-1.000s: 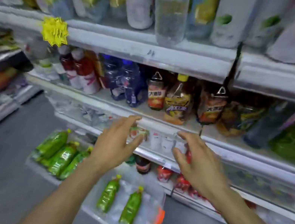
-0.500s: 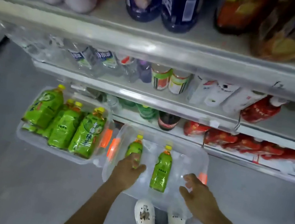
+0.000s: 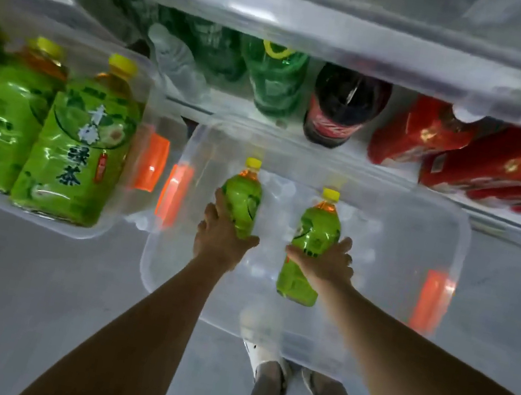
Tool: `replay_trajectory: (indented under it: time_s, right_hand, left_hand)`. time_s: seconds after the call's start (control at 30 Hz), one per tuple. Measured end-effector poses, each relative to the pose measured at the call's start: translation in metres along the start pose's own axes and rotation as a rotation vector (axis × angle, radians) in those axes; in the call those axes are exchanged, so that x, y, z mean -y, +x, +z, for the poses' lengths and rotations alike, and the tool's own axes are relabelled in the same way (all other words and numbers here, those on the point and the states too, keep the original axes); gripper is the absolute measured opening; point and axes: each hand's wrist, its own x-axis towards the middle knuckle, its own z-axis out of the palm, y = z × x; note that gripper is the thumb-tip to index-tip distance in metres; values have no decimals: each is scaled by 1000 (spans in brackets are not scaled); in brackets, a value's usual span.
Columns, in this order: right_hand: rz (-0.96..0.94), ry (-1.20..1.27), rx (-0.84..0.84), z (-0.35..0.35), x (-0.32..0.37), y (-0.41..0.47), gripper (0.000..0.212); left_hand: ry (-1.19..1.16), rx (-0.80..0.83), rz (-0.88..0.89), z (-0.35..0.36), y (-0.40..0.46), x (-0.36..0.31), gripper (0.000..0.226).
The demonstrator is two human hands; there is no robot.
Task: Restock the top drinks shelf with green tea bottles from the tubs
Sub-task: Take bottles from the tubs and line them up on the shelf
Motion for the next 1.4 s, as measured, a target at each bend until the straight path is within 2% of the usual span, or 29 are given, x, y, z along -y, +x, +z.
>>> replay_trajectory:
  time_s: [0.07,0.13,0.23,0.33,0.43,0.77,0.93,0.97,1.03,1.07,1.13,1.2,1.3,1.33,1.4]
  right_hand:
    - [27,85,-42,19,2,12,129]
    - [46,164,-110,31,4,18,129]
    - [33,180,-184,37,0,21,110]
    - [12,156,-171,27,-6,21,87]
    - [1,135,-134,8,-7,16,78]
    - [-108,155,1,-77,-11,-61,76]
    - [-156,246,125,-130,-7,-115,79]
    - [-190,260,152,-144,-7,-126,75]
    - [-274,344,201,-174,-8,-157,38]
    - [-302,395,238,-189,-9,-172,28]
    - [-339,490,301,-216,-12,-204,38]
    - [-365,605,396,-236,-17,-227,70]
    - [-420,727,492,-260,-24,-264,91]
    - [-450,758,512,-266,-25,-279,95]
    - [-510,805,482,-280,-24,-306,96]
  left_hand:
    - [41,-24,-14,11,15,-1,134]
    - [56,-83,-36,18,24,-3,139]
    - [108,-148,-39,24,29,-3,136]
    - [106,-160,-5,21,29,-1,126]
    - [40,-100,5,10,29,-1,121]
    - [-290,92,-6,-41,-54,-39,123]
    - [-487,192,43,-74,-111,-62,105]
    - [-504,209,68,-83,-125,-66,101]
    - [-543,237,113,-103,-156,-77,91]
    - [-568,256,139,-114,-171,-82,86]
    - [-616,297,179,-135,-200,-92,80]
    - [-647,357,227,-156,-229,-103,80]
    - [-711,441,305,-186,-269,-120,82]
    - [-743,457,322,-194,-283,-126,87]
    - [-818,437,301,-207,-310,-137,111]
